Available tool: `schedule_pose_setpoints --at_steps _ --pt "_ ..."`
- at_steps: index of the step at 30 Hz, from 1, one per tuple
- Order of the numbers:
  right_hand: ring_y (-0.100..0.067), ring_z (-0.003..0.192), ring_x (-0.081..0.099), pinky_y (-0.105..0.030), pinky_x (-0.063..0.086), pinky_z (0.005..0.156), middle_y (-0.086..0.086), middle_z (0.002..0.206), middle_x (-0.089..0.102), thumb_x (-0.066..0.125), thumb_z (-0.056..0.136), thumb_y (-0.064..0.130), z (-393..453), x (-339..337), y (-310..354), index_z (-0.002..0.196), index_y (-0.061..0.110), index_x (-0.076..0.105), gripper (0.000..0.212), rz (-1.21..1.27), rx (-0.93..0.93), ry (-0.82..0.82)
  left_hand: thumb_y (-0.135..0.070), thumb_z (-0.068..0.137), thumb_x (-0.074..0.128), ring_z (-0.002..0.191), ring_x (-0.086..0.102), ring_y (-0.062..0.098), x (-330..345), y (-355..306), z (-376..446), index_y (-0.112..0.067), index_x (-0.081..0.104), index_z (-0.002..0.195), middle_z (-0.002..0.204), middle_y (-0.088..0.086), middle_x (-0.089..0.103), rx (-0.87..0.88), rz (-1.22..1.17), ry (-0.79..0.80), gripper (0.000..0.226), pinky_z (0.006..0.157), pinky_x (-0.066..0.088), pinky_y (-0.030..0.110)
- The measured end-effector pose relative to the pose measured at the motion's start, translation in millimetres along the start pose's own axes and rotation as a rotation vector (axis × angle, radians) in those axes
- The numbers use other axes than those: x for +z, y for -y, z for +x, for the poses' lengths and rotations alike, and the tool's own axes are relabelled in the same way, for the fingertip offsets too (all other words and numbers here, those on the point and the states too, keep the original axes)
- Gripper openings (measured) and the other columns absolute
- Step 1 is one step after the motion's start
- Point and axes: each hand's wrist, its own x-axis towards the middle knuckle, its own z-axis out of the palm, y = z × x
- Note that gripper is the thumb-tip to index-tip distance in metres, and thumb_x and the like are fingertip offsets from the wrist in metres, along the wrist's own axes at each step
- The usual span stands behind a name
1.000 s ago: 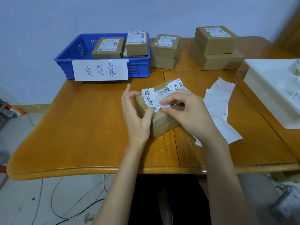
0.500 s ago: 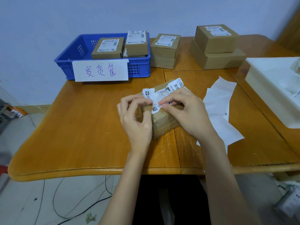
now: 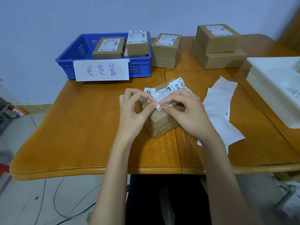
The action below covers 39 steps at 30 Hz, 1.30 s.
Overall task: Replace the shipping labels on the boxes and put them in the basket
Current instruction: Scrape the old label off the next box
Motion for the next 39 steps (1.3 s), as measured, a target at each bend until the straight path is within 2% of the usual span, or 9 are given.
schedule_pose_setpoints --at_steps 2,7,17,23,27,31,33,35,39 --pt "-0.009 0.092 0.05 -0.029 0.04 0.084 0.017 0.091 0.056 0.069 0.087 0.021 0 0 0 0.085 0.043 0.067 0.022 0.003 -0.008 -0.016 -0.032 0.084 0.069 0.105 0.043 0.012 4 -1 1 -0.03 0.066 0.087 0.104 -0.007 0.054 -0.024 -0.026 -0.049 0.004 0.076 0.03 0.003" --pt "-0.005 0.086 0.052 -0.025 0.04 0.077 0.016 0.087 0.059 0.069 0.084 0.02 0 1 0 0.08 0.035 0.069 0.015 0.006 -0.012 -0.066 -0.029 0.088 0.071 0.099 0.042 0.01 16 -1 2 -0.03 0.067 0.086 0.096 -0.007 0.054 -0.056 -0.023 -0.136 0.005 0.076 0.03 0.007" --pt "-0.01 0.086 0.056 -0.043 0.048 0.084 0.012 0.09 0.065 0.078 0.078 0.02 2 -5 1 0.082 0.026 0.077 0.008 0.129 0.061 -0.006 -0.025 0.086 0.072 0.1 0.043 0.01 25 2 -3 -0.03 0.066 0.082 0.093 -0.003 0.057 -0.085 -0.062 -0.234 0.008 0.078 0.032 0.011" --pt "-0.007 0.079 0.053 -0.04 0.05 0.083 0.011 0.09 0.064 0.077 0.077 0.016 1 -3 4 0.082 0.022 0.077 0.008 0.131 0.072 -0.008 -0.031 0.081 0.067 0.096 0.04 0.001 31 3 -2 -0.023 0.069 0.081 0.086 -0.009 0.053 -0.086 -0.068 -0.279 0.008 0.081 0.032 0.01" --pt "-0.005 0.073 0.049 -0.036 0.047 0.077 0.013 0.083 0.058 0.077 0.078 0.018 3 -3 4 0.085 0.024 0.075 0.009 0.091 0.086 0.0 -0.029 0.083 0.067 0.096 0.041 0.003 33 3 -1 -0.023 0.068 0.081 0.084 -0.011 0.052 -0.084 -0.061 -0.304 0.006 0.08 0.031 0.006" --pt "-0.002 0.068 0.047 -0.02 0.039 0.066 0.018 0.076 0.054 0.078 0.077 0.022 4 1 4 0.079 0.027 0.071 0.009 0.068 0.097 -0.05 -0.03 0.084 0.066 0.097 0.044 0.01 35 0 -3 -0.023 0.068 0.083 0.086 -0.007 0.056 -0.069 -0.048 -0.317 0.007 0.079 0.03 0.005" --pt "0.0 0.066 0.047 -0.015 0.034 0.064 0.018 0.076 0.054 0.078 0.078 0.026 5 3 5 0.076 0.028 0.069 0.01 0.048 0.115 -0.073 -0.037 0.085 0.062 0.098 0.044 0.012 35 -1 -6 -0.025 0.067 0.092 0.088 -0.007 0.057 -0.06 -0.089 -0.316 0.014 0.079 0.03 0.008" --pt "-0.002 0.067 0.049 -0.019 0.037 0.067 0.016 0.084 0.057 0.076 0.08 0.029 7 3 5 0.075 0.025 0.069 0.01 0.064 0.134 -0.087 -0.044 0.083 0.062 0.102 0.046 0.013 35 -1 -10 -0.024 0.062 0.111 0.097 -0.006 0.057 -0.062 -0.168 -0.337 0.034 0.083 0.034 0.012" --pt "-0.006 0.073 0.052 -0.026 0.047 0.073 0.011 0.098 0.059 0.077 0.081 0.031 10 1 3 0.075 0.021 0.073 0.012 0.084 0.162 -0.105 -0.048 0.071 0.072 0.121 0.038 0.011 43 5 -17 -0.018 0.048 0.13 0.127 -0.001 0.041 -0.009 0.003 -0.363 0.07 0.101 0.036 0.023"
